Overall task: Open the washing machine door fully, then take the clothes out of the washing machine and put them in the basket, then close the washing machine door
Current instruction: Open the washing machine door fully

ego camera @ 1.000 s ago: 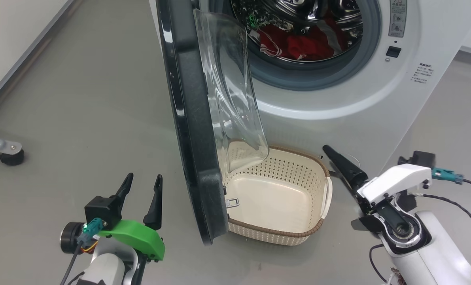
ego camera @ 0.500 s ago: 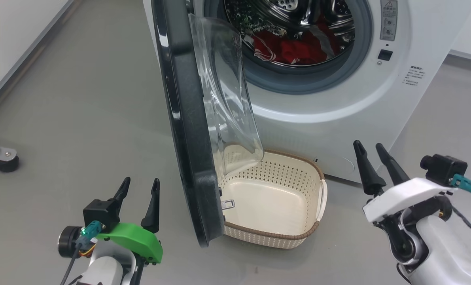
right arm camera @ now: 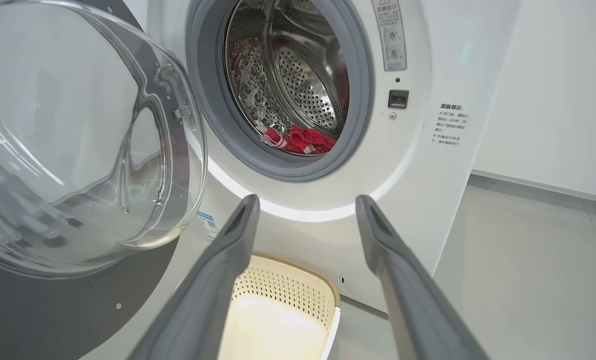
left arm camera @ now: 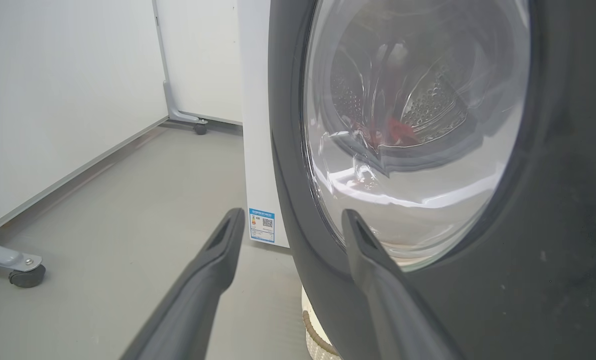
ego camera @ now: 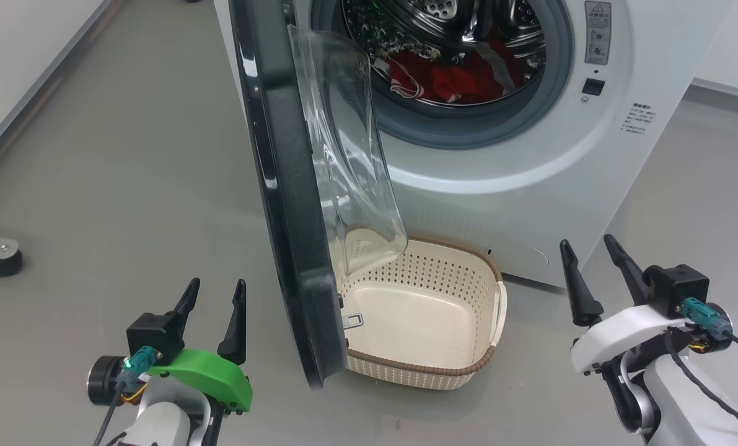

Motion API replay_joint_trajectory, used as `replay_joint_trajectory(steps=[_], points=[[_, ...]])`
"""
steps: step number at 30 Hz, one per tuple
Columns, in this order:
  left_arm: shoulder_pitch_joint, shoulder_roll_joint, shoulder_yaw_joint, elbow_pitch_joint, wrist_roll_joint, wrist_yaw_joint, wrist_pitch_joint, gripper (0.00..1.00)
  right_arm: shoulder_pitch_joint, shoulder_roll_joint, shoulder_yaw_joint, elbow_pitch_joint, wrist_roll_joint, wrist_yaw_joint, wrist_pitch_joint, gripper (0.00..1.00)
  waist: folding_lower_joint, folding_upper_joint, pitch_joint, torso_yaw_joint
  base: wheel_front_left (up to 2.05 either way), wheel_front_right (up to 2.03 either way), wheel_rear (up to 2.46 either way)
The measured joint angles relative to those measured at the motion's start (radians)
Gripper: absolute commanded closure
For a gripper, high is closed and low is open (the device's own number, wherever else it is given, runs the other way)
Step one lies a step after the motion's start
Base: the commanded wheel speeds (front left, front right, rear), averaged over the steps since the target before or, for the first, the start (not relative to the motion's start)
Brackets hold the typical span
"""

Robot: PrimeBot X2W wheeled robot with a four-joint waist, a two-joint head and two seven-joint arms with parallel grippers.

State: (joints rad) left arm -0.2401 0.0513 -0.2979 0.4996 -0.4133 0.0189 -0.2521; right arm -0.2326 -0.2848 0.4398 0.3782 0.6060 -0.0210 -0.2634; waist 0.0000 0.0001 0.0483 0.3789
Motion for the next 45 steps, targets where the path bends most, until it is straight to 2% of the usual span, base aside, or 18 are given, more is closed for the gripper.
replay_joint_trajectory(steps=[3, 7, 31, 44, 45], points=[[0.001, 0.000, 0.002, 0.000, 0.000, 0.004, 0.000, 0.00, 0.004, 0.006, -0.015, -0.013, -0.049, -0.026, 0.003, 0.00, 0.0000, 0.0000, 0.001, -0.002, 0.00, 0.00, 0.00], [0.010, 0.000, 0.002, -0.001, 0.000, 0.006, 0.000, 0.00, 0.007, 0.026, -0.039, -0.050, -0.107, -0.043, 0.003, 0.00, 0.0000, 0.0000, 0.003, -0.006, 0.00, 0.00, 0.00], [0.016, 0.000, 0.003, -0.001, -0.009, 0.008, 0.000, 0.00, 0.098, 0.104, -0.111, -0.070, -0.205, -0.052, 0.003, 0.00, 0.0000, 0.0000, 0.017, -0.012, 0.00, 0.00, 0.00], [0.016, 0.000, 0.002, 0.003, -0.009, 0.012, 0.000, 0.00, 0.104, 0.132, -0.151, -0.069, -0.241, -0.031, 0.003, 0.00, 0.0000, 0.0000, 0.011, -0.010, 0.00, 0.00, 0.00], [0.016, 0.000, 0.002, 0.003, -0.009, 0.013, 0.000, 0.13, 0.106, 0.134, -0.153, -0.069, -0.243, -0.031, 0.003, 0.00, 0.0000, 0.0000, 0.011, -0.010, 0.00, 0.00, 0.00]])
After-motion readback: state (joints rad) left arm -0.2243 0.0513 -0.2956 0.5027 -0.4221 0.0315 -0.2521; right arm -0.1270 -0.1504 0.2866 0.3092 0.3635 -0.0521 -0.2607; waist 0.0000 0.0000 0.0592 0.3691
